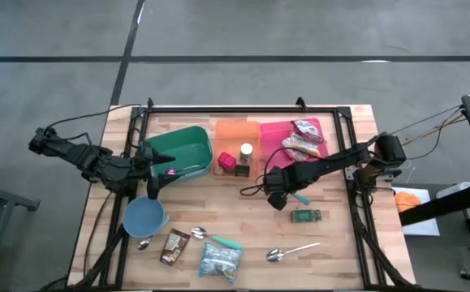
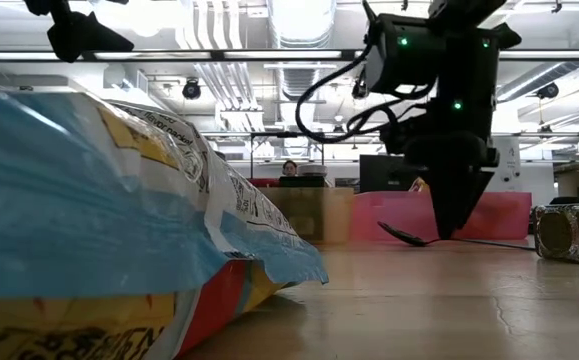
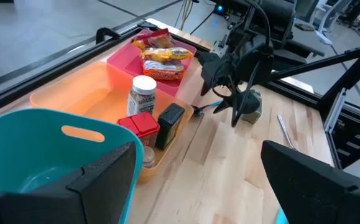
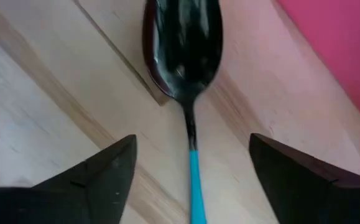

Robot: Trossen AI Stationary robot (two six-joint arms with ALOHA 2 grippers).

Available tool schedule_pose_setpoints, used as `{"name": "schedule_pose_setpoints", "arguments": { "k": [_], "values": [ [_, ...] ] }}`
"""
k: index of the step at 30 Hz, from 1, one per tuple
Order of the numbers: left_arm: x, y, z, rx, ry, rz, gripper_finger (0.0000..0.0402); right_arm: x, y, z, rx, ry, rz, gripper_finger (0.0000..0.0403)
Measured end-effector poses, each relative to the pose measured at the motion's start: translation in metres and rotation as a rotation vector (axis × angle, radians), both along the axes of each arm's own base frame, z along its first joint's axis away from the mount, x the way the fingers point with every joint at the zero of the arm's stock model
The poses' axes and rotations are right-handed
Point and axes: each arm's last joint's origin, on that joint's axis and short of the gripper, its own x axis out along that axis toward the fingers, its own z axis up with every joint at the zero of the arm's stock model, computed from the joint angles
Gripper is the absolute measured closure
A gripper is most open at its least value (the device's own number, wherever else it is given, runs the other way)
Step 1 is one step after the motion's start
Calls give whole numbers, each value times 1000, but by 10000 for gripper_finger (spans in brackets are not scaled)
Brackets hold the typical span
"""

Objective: Pick & Place Food Item
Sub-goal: Put the black spoon into the green bin

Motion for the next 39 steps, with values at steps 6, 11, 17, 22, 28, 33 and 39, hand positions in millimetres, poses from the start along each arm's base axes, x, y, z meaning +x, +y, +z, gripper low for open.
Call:
{"name": "schedule_pose_setpoints", "arguments": {
  "k": [6,11,17,22,28,33,39],
  "values": [
    [0,0,0,5,-2,10,55,-3,-1,-4,-14,13,-12,175],
    [0,0,0,5,-1,10,55,-1,-1,-6,-19,-15,-17,215],
    [0,0,0,5,-2,10,55,-5,-1,-11,-17,-16,-52,252],
    [0,0,0,5,-2,10,55,-7,-1,-14,-16,-12,-59,281],
    [0,0,0,5,-2,10,55,-6,-1,-14,-14,-22,-61,350],
    [0,0,0,7,3,9,55,-6,-1,-14,-15,-26,-74,386],
    [0,0,-1,8,5,9,55,-6,3,-14,-16,-34,-87,390]
  ]
}}
